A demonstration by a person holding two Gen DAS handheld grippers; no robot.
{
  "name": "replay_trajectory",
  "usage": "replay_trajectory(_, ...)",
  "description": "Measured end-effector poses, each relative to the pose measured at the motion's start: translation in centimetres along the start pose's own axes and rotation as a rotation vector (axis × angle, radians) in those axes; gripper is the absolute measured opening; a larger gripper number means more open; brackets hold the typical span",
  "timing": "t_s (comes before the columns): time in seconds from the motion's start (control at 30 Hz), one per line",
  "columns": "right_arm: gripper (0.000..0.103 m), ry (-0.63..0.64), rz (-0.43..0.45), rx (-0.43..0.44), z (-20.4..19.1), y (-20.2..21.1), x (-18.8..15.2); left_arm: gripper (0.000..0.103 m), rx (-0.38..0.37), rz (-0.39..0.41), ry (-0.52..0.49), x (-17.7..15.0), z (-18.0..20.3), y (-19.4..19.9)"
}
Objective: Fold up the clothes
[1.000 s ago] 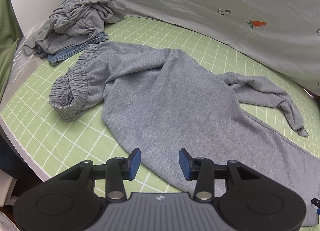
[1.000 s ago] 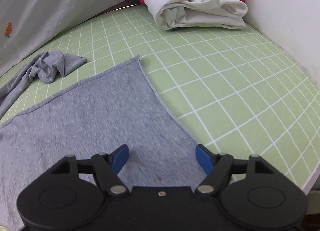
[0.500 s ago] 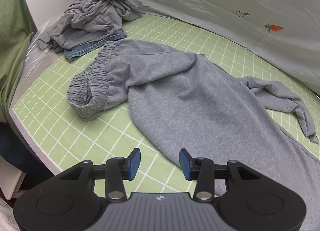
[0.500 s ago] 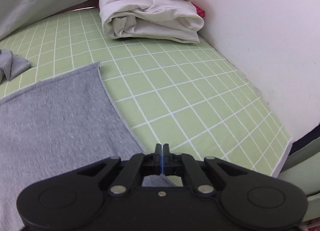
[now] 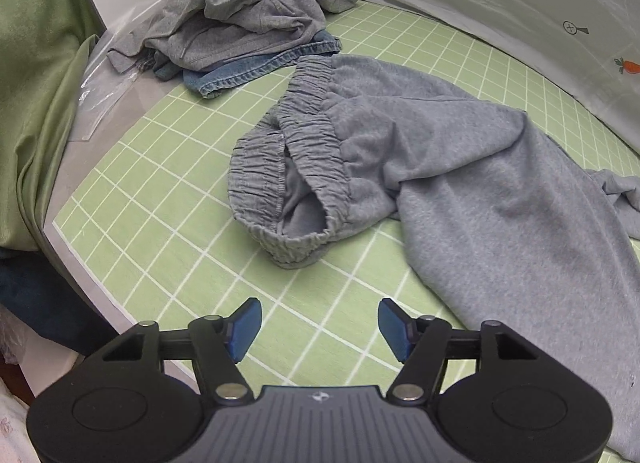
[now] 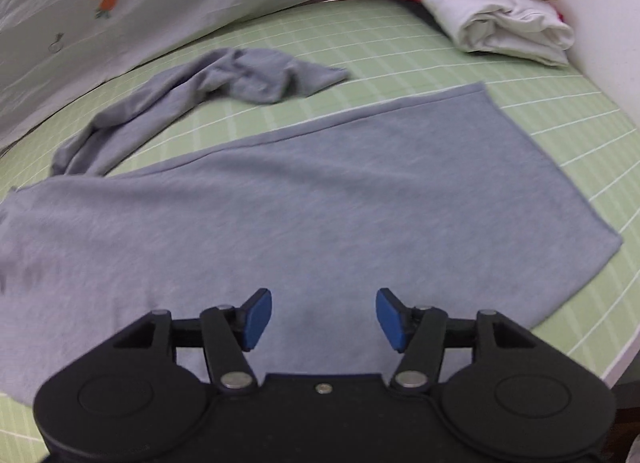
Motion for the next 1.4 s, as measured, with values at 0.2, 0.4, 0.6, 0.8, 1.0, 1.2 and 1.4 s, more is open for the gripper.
replay_trajectory(0.2, 0.064, 0.096, -0.014, -0.01, -9.0, 1.3, -4.2, 0.07, -0.098, -0.067, -0.053, 2.9, -2.6, -4.1)
replay_trajectory(0.4, 0.066, 0.038, -0.007, -0.028, -13.1, 1.7, -6.2, 0.018, -0.241, -0.092, -0.116, 5.4, -3.6, -6.4)
replay_trajectory(0.6, 0.066, 0.014, -0.01, -0.047, -16.2, 1.3, -6.3, 0.009, -0.088, 0.024, -0.117, 9.8, -8.5, -6.8)
replay_trajectory(0.8, 0.066, 0.032, 0.003, -0.055, -18.6, 0.9, -5.1, 0.019, 0.042, 0.06, -0.008, 15.2, -15.8, -7.7)
replay_trajectory(1.0, 0.069, 0.017, 0.031, -0.06, -20.0, 0.6, -2.7, 0.055, -0.021, 0.126, 0.049, 17.1, -15.8, -4.4)
replay_trajectory(1.2, 0.078, 0.002, 0.077, -0.04, -22.0, -0.4, 1.3, 0.065, -0.068, 0.159, -0.034, 19.2, -12.2, -4.2)
replay_trajectory(1.4, 0.08, 0.008, 0.07, -0.041, -23.2, -2.3, 3.9, 0.068, -0.079, 0.043, -0.019, 18.2, -12.0, -7.8)
Point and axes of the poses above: each gripper's, at about its wrist camera, not at the fingertips, and y roughly against the way its jaws point, z to its right, x to its top, the point moved 7 cm from there along -y, roughly the way its jaws point, and after that the axes turned 4 degrees about -z, right-handed, at the moved point
